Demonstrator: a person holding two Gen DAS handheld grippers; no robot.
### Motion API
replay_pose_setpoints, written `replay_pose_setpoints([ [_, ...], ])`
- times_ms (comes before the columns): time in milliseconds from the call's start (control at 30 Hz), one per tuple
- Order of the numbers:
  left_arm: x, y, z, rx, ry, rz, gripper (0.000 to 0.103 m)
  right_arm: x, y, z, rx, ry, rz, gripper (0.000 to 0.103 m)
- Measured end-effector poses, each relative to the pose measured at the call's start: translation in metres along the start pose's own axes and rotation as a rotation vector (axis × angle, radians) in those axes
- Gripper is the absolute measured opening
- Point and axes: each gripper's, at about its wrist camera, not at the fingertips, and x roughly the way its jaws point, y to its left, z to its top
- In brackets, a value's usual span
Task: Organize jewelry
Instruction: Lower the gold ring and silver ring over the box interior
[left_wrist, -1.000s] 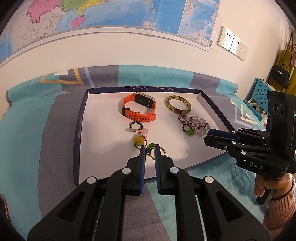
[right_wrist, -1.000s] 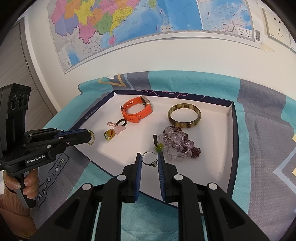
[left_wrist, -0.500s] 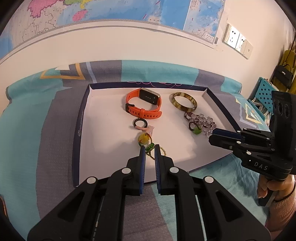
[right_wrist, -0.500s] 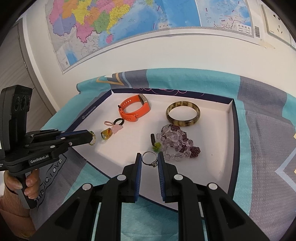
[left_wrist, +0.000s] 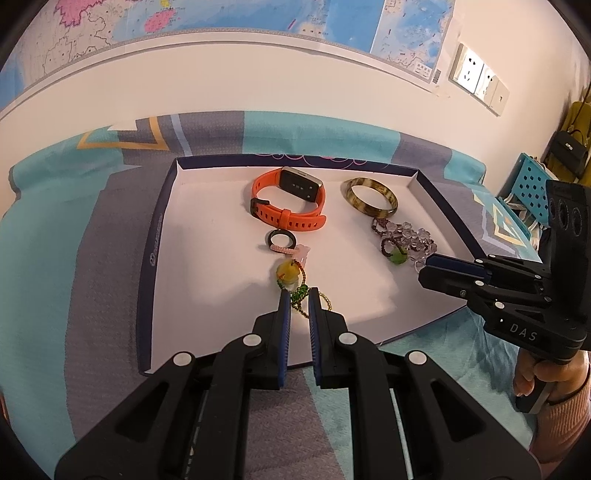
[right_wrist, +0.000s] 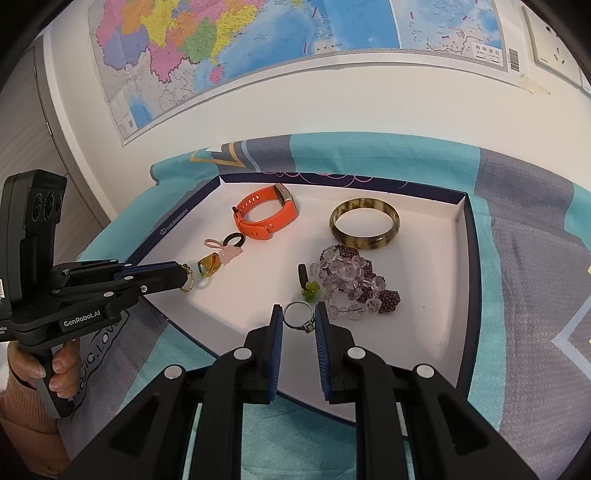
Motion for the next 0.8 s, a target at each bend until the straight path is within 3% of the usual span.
replay_pose_setpoints([
  [800, 0.0053, -0.0039, -0.0014, 0.013, 0.004, 0.029, 0.01, 0.0005, -0.0006, -0.0007, 0.004, 0.002, 0.002, 0.016],
])
